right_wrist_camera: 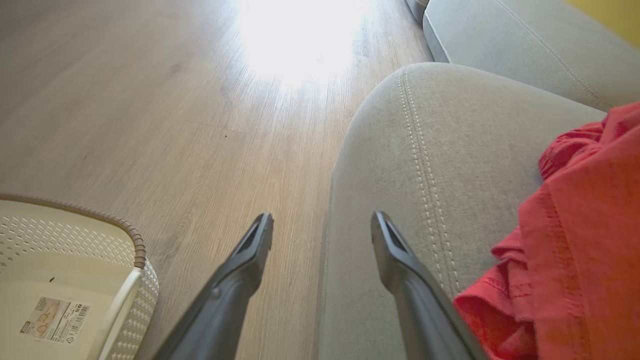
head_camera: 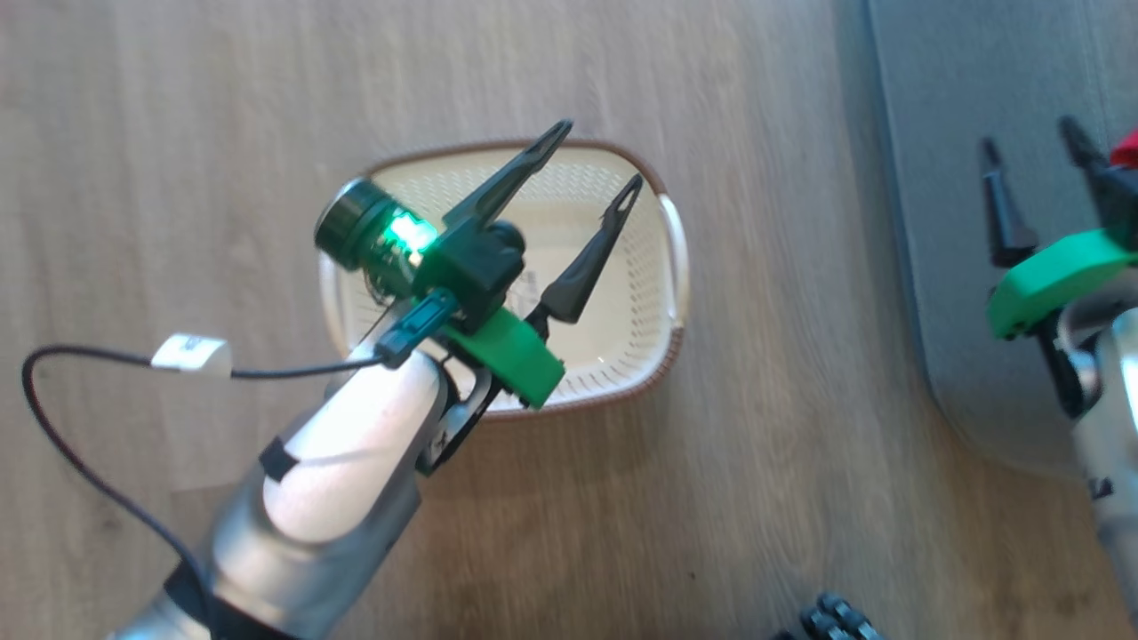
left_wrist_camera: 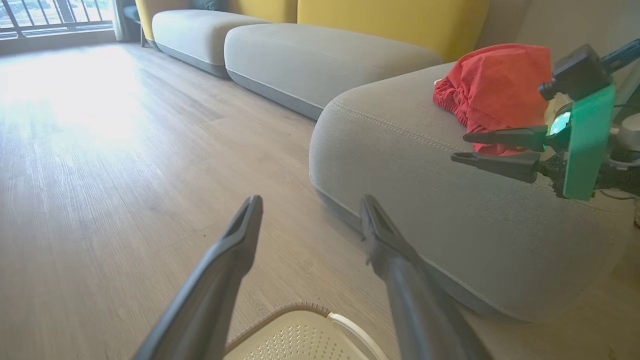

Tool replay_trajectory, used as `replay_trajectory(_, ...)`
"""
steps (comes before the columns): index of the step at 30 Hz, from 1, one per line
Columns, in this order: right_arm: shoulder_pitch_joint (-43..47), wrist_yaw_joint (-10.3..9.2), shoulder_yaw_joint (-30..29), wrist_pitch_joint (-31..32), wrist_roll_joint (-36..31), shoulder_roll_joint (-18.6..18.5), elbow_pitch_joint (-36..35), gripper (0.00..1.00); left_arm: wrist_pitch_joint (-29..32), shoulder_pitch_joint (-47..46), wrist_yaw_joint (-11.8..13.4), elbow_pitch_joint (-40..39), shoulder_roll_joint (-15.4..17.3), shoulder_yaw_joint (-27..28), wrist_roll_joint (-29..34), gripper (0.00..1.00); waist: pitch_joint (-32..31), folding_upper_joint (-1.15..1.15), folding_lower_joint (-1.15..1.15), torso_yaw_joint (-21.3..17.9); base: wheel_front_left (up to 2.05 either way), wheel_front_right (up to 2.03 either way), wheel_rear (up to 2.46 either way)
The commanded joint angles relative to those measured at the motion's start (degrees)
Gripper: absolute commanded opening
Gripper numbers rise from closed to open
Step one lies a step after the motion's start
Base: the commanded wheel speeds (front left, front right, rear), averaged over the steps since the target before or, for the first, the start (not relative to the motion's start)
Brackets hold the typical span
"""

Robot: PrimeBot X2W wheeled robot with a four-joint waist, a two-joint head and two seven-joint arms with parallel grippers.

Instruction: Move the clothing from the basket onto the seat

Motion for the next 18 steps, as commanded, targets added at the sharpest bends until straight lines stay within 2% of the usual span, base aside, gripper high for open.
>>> replay_trajectory(1,1.9,-0.02,1.1,-0.5,0.6,-0.5,-2.2,1.00,-0.5,0.7,-0.1,-1.9,0.1,2.4,0.5,1.00,-3.1,-0.01,0.01,3.0,0.00,0.00,0.00)
replay_trajectory(10,5.7,-0.02,5.1,-0.5,4.3,1.4,-11.5,1.00,-0.5,8.0,0.3,-0.8,-1.2,12.4,1.7,1.00,-9.8,-0.01,0.01,7.9,0.00,0.00,0.00)
replay_trajectory(18,10.5,-0.02,5.0,-0.5,5.9,5.1,-17.1,1.00,-0.5,14.8,1.3,0.7,-1.8,22.3,3.1,1.00,-15.1,-0.01,0.01,9.6,0.00,0.00,0.00)
